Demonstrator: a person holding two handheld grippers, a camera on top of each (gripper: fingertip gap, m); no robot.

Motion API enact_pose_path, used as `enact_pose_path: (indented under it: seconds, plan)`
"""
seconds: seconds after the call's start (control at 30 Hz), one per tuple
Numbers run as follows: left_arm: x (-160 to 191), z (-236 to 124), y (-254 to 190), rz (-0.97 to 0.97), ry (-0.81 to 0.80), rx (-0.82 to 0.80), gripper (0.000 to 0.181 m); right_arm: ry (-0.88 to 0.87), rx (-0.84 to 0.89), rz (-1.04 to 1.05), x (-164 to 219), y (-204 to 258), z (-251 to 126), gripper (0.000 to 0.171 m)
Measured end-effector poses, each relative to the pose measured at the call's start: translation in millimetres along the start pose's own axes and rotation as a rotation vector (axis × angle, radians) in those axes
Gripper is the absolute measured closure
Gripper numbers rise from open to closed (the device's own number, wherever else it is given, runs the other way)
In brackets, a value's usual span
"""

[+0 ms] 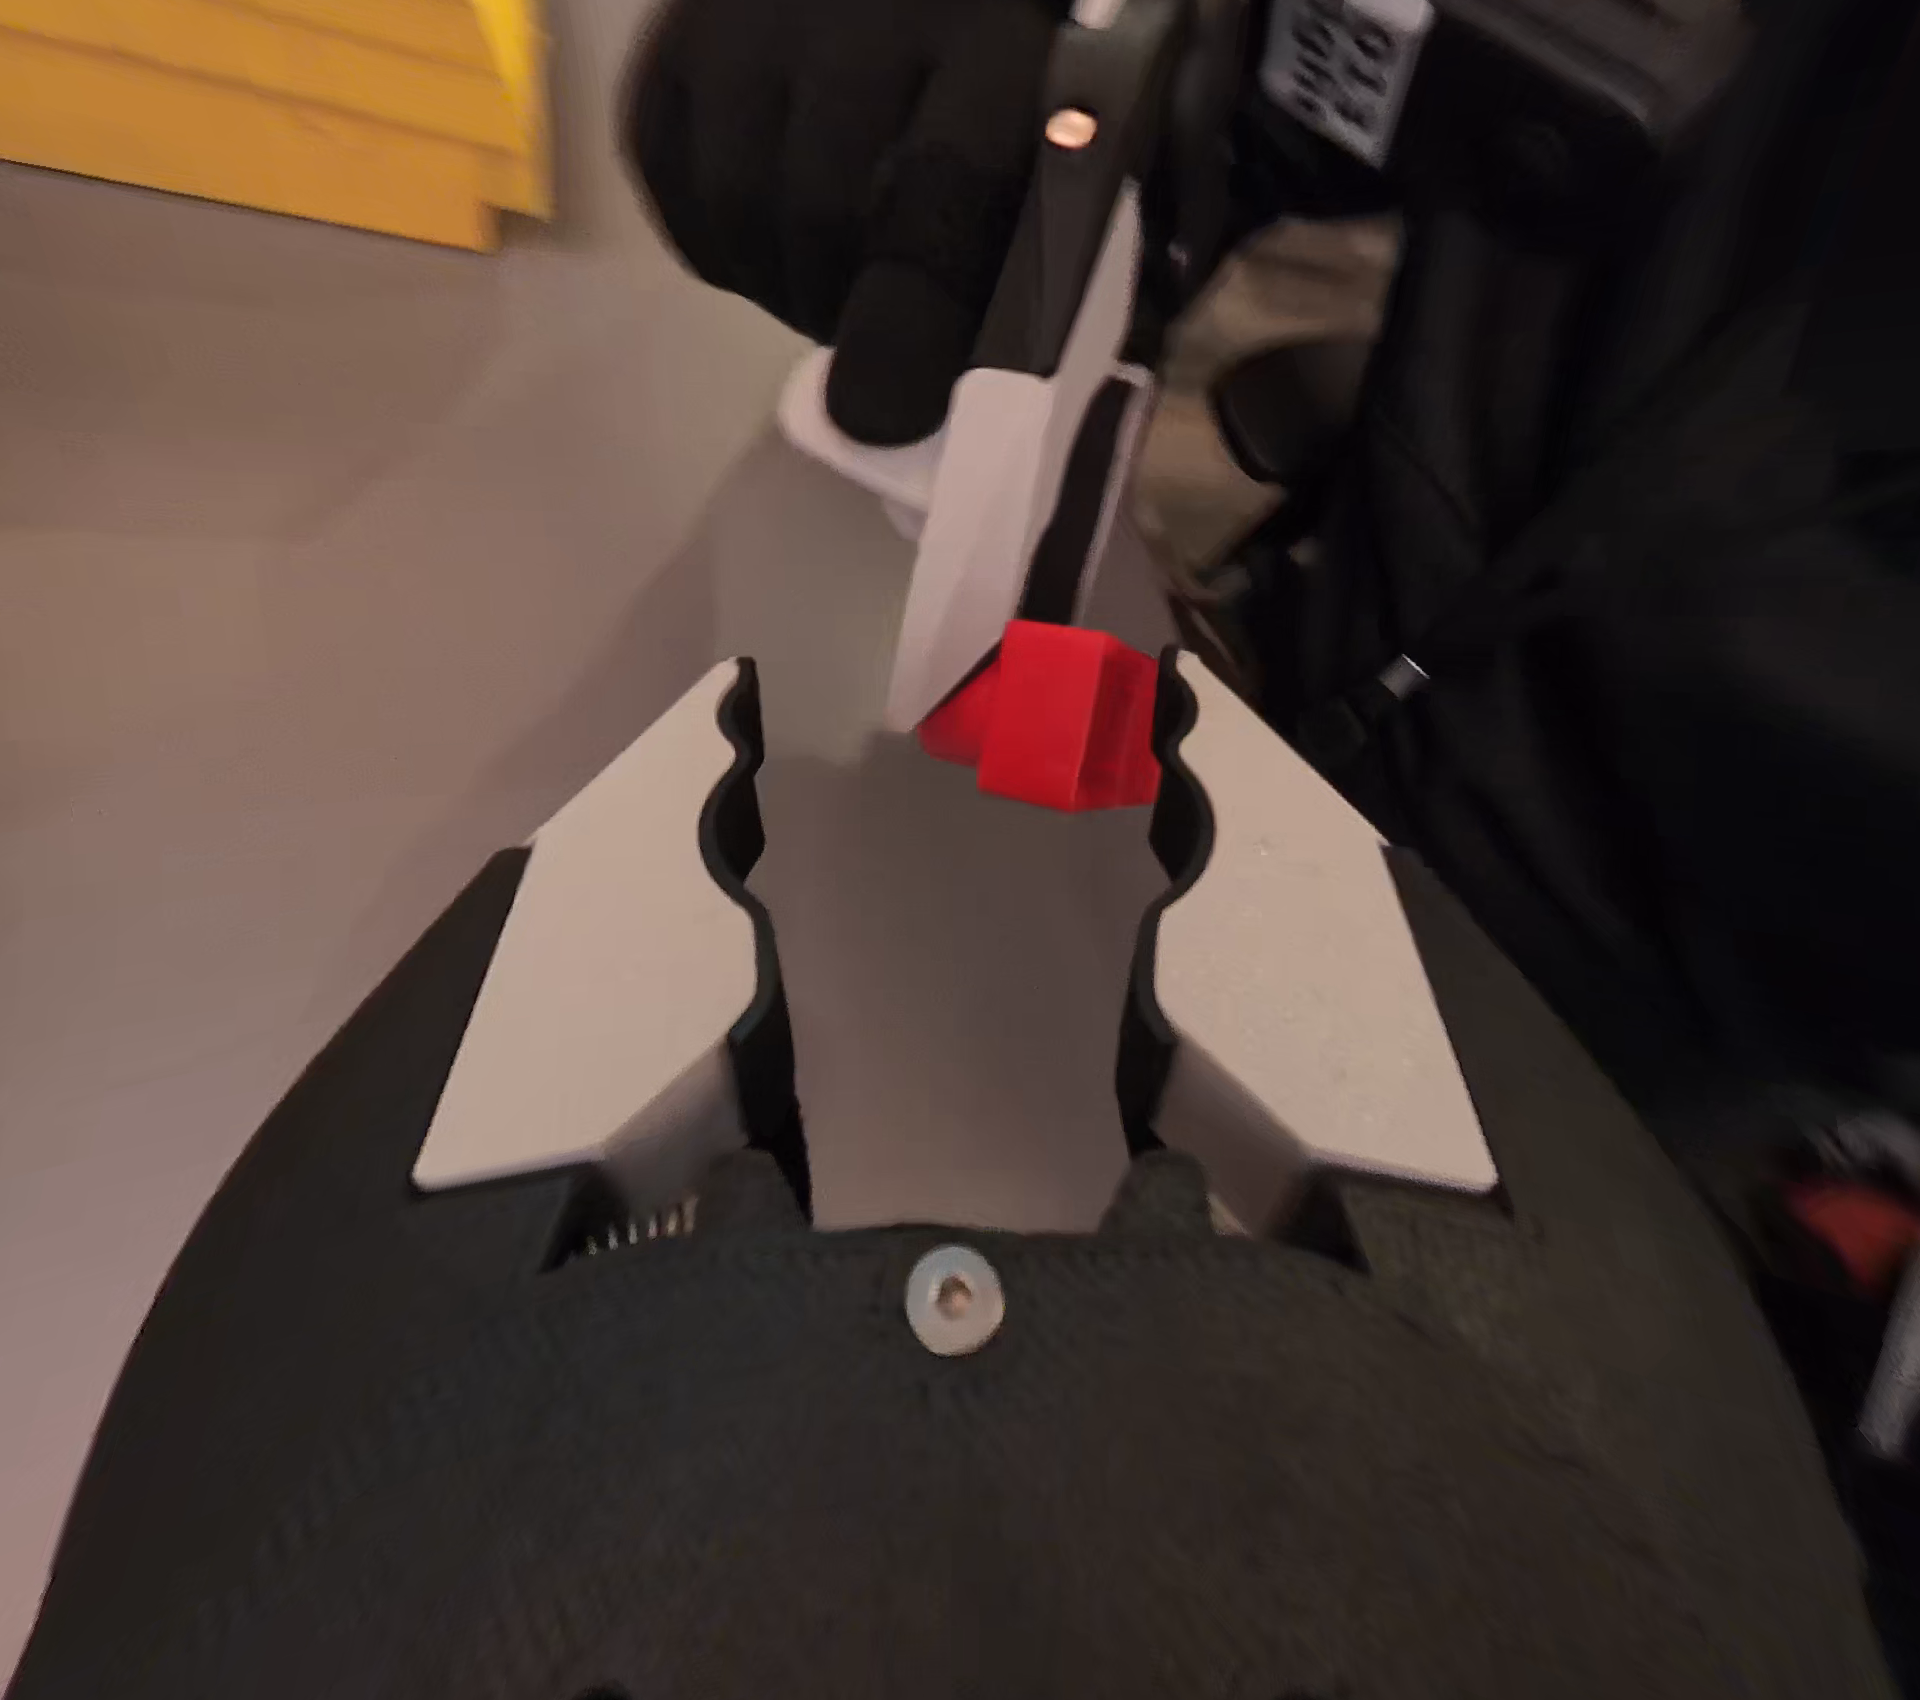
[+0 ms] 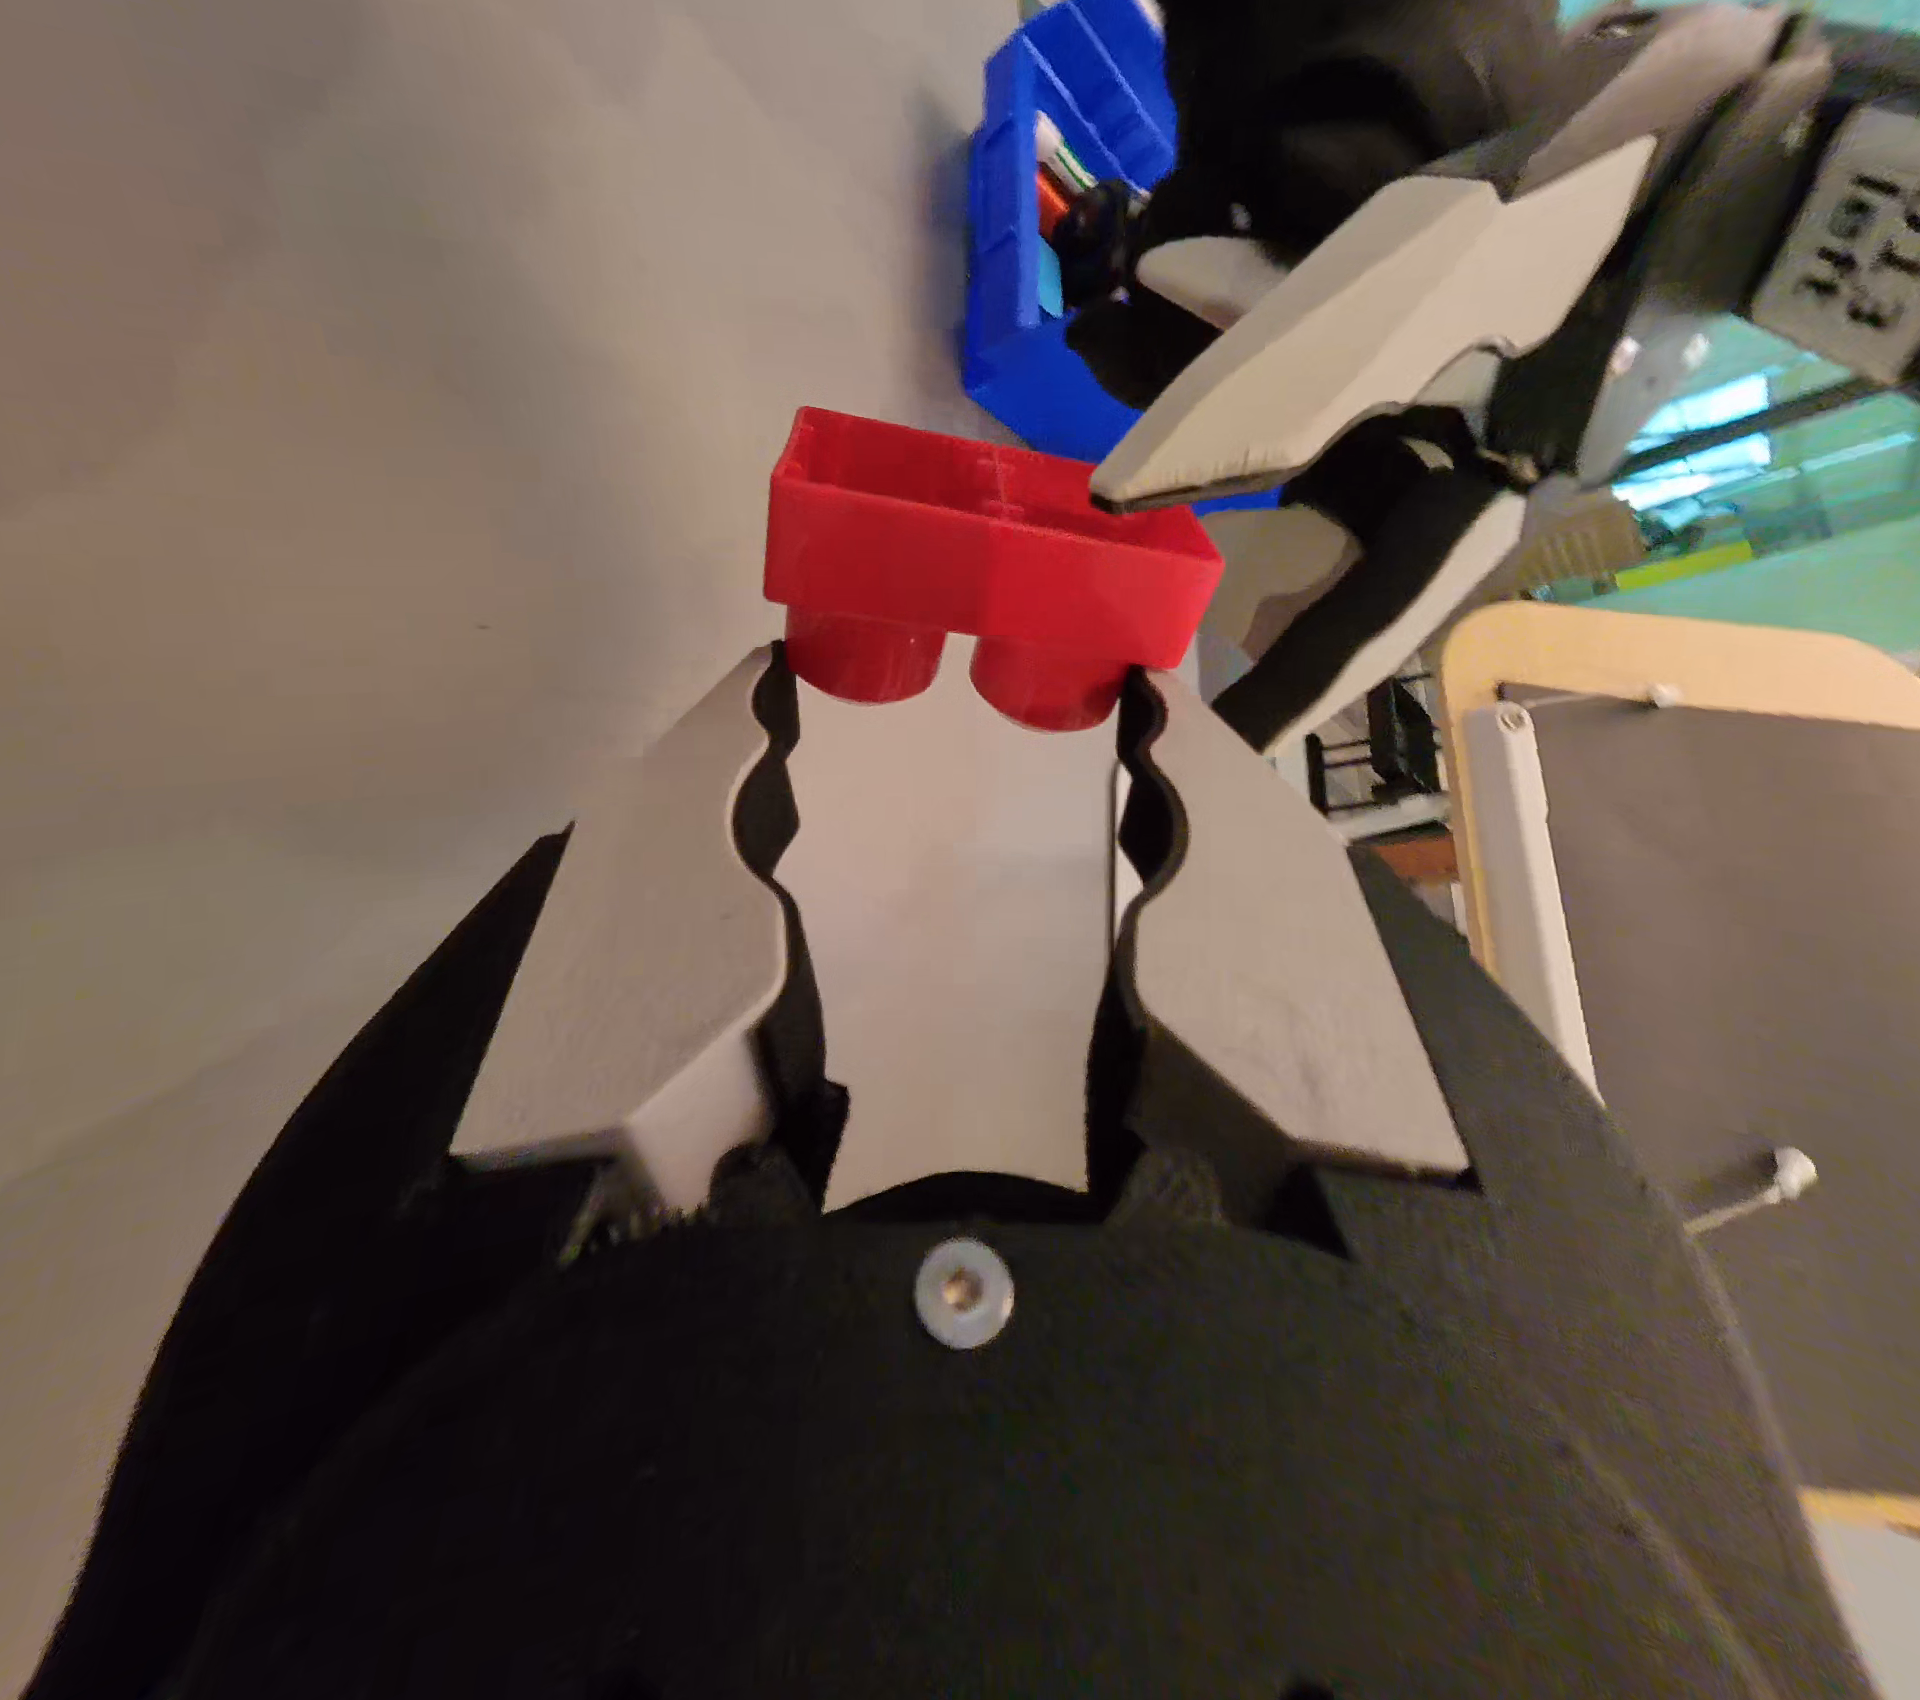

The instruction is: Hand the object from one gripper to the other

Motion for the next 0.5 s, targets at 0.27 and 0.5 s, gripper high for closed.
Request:
enact_pose_path:
  seconds: [0.27,0.5]
  plan:
    - [-30.4,-37.2,32.2,-0.100,-0.336,-0.190,0.105,0.053,0.166,0.110,20.3,-25.5,-3.2,0.111]
    - [-33.9,-45.1,36.5,-0.050,-0.443,-0.399,0.100,0.036,0.354,0.413,53.4,-59.2,-11.7,0.110]
Point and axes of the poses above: each gripper's, where its closed fingertips meet, z out along the fingers, x out of its underside, y = z × x across the jaws, the point moved 1 cm from there along -z, back along the fingers, and after that the axes turned 1 degree about -x, right-handed, at the moved point
